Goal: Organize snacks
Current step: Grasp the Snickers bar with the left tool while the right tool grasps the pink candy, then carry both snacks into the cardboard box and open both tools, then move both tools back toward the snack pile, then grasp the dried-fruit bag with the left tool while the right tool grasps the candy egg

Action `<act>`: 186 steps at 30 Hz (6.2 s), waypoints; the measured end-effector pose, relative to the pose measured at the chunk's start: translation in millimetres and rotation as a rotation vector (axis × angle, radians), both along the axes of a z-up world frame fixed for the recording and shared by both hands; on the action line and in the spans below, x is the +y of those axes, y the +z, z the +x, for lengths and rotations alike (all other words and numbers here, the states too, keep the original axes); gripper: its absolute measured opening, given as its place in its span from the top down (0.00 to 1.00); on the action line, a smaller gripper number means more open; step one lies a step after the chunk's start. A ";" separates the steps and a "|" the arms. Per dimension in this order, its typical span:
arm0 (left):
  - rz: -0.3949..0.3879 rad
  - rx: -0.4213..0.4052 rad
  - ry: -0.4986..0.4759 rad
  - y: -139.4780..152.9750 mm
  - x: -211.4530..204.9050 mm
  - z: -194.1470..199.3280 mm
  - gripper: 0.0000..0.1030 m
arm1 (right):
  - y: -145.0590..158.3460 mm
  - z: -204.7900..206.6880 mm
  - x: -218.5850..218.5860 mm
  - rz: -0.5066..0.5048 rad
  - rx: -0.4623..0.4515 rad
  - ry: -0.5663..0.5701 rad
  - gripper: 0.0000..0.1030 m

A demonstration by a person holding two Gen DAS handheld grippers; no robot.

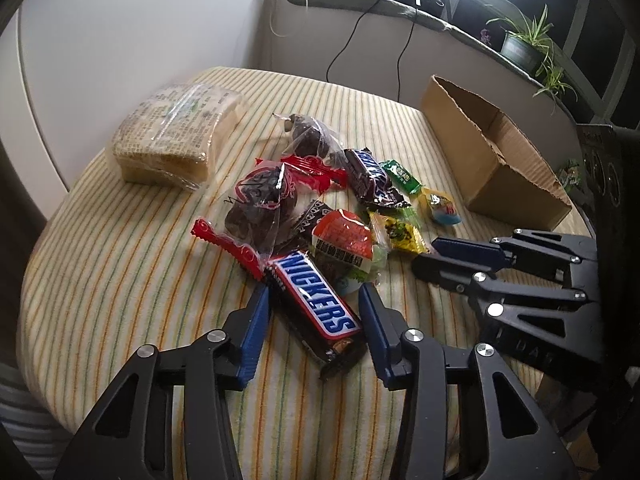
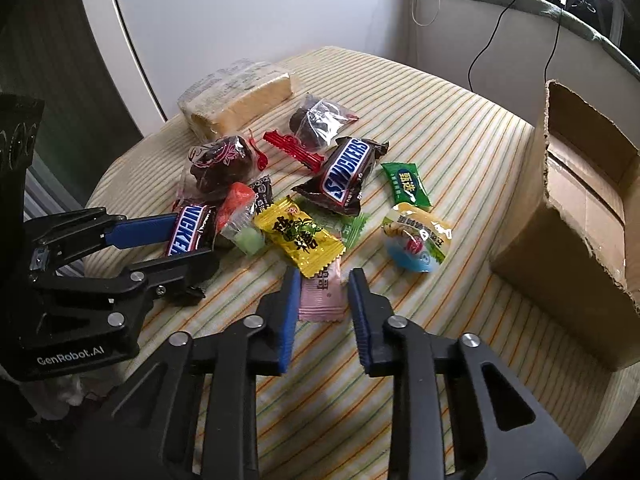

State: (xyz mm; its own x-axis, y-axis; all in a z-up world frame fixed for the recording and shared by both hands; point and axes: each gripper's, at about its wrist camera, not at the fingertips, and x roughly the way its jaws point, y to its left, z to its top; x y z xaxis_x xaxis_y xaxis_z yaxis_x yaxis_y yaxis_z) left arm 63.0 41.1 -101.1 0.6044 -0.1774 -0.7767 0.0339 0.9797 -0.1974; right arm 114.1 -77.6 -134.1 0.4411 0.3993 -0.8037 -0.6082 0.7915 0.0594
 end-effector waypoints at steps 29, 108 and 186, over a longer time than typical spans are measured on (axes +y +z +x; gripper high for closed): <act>0.029 -0.016 -0.026 -5.0 8.5 4.2 0.74 | 2.1 -7.9 -14.1 0.020 0.012 0.012 0.79; 0.080 -0.298 -0.201 125.0 -112.2 49.4 0.60 | 102.6 29.3 -203.8 0.120 -0.211 -0.398 0.37; 0.046 -0.068 -0.065 23.7 29.5 34.6 0.60 | 31.1 9.9 -47.3 0.128 -0.014 -0.118 0.41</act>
